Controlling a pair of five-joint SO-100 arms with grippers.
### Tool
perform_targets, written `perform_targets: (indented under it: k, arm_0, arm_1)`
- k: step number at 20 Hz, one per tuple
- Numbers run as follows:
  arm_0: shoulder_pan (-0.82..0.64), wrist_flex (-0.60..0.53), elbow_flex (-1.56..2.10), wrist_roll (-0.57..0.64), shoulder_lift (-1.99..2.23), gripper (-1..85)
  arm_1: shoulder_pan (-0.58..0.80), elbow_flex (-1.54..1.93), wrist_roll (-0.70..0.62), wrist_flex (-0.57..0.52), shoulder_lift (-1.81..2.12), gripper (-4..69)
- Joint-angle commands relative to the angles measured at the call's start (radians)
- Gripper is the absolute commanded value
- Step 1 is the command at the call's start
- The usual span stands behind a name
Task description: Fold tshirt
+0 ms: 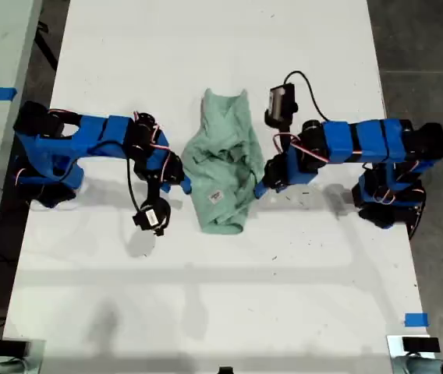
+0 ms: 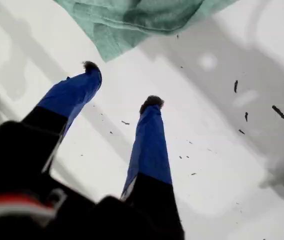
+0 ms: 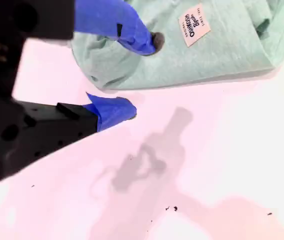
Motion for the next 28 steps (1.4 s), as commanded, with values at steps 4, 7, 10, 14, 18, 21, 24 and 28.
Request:
perform_targets:
  k: [4,7,10,14,18,21,24,28]
  arm_0:
    - [-0.003,-0.055,-0.035,-0.041,-0.005,23.6]
    - [0.009,-0.095,-0.057,-0.038,-0.048,25.1]
    - [0.008,-0.124,-0.08,-0.005,-0.109,27.4]
    - [0.008,-0.118,-0.198,0.049,-0.247,28.4]
    - [0.009,-0.153,-0.23,0.094,-0.333,29.0]
    - [0.009,-0.149,-0.262,0.143,-0.402,29.1]
    - [0.002,-0.109,-0.284,0.209,-0.488,28.4]
    - [-0.008,-0.067,-0.307,0.324,-0.572,20.6]
  arm_1:
    - [-0.037,-0.308,0.038,0.035,-0.239,20.4]
    - [-0.041,-0.417,0.038,0.061,-0.367,22.5]
    - [-0.044,-0.509,0.029,0.066,-0.466,24.8]
    - [-0.044,-0.574,0.028,0.061,-0.555,24.8]
    - [-0.054,-0.601,0.031,0.018,-0.641,24.4]
    - [-0.066,-0.604,0.037,-0.017,-0.689,23.8]
    - [-0.08,-0.604,0.049,-0.043,-0.715,23.1]
    - [-0.098,-0.604,0.058,-0.092,-0.746,18.7]
